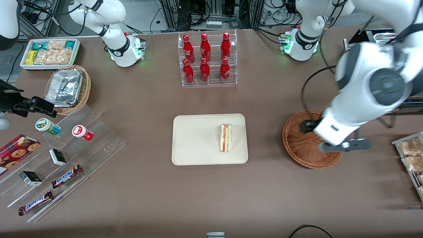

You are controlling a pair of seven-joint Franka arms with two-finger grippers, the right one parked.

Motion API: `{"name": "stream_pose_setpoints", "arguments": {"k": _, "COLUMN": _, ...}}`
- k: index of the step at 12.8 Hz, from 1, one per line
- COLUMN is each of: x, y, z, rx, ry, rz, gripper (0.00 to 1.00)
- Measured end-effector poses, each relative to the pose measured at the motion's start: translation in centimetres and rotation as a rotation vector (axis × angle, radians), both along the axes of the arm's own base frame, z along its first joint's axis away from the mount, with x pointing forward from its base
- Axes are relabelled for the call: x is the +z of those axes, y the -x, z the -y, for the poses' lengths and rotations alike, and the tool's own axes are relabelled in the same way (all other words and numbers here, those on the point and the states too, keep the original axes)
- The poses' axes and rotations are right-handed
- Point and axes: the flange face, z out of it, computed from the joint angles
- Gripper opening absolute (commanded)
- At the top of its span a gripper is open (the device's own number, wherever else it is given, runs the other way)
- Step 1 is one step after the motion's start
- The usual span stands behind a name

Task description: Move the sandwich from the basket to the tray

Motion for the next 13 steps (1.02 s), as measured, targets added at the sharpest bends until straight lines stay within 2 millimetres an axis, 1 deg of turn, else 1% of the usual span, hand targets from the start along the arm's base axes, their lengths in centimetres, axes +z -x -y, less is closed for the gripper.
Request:
{"name": "stream_pose_setpoints", "arguments": {"k": 2, "x": 3.4, "y": 1.2, "z": -4.9, "rx": -0.001, "ry": 0.025, "rz": -0.016, "gripper": 1.00}}
{"name": "stream_pose_setpoints", "arguments": {"k": 3, "x": 4.9, "y": 2.1, "z": -6.7, "rx": 0.006, "ry": 0.028, "rz": -0.026, "gripper": 1.00}}
{"name": "stream_pose_setpoints", "arguments": {"k": 4, "x": 6.4, "y": 3.3, "z": -8.0, "rx": 0.015, "ry": 0.026, "rz": -0.037, "gripper": 1.00}}
{"name": "stream_pose_setpoints", "arguments": {"k": 5, "x": 7.7, "y": 4.6, "z": -8.5, "rx": 0.019, "ry": 0.024, "rz": -0.052, "gripper": 1.00}}
{"name": "stream_pose_setpoints", "arguments": {"k": 6, "x": 9.0, "y": 5.8, "z": -8.4, "rx": 0.018, "ry": 0.021, "rz": -0.064, "gripper": 1.00}}
{"name": "stream_pose_setpoints", "arguments": {"k": 8, "x": 10.6, "y": 7.4, "z": -8.3, "rx": 0.013, "ry": 0.019, "rz": -0.068, "gripper": 1.00}}
{"name": "stream_pose_setpoints", "arguments": {"k": 9, "x": 10.6, "y": 7.7, "z": -8.3, "rx": 0.013, "ry": 0.018, "rz": -0.072, "gripper": 1.00}}
{"name": "stream_pose_setpoints", "arguments": {"k": 10, "x": 9.9, "y": 7.7, "z": -8.3, "rx": 0.013, "ry": 0.016, "rz": -0.083, "gripper": 1.00}}
{"name": "stream_pose_setpoints", "arguments": {"k": 13, "x": 7.1, "y": 7.2, "z": -8.2, "rx": 0.013, "ry": 0.013, "rz": -0.110, "gripper": 1.00}}
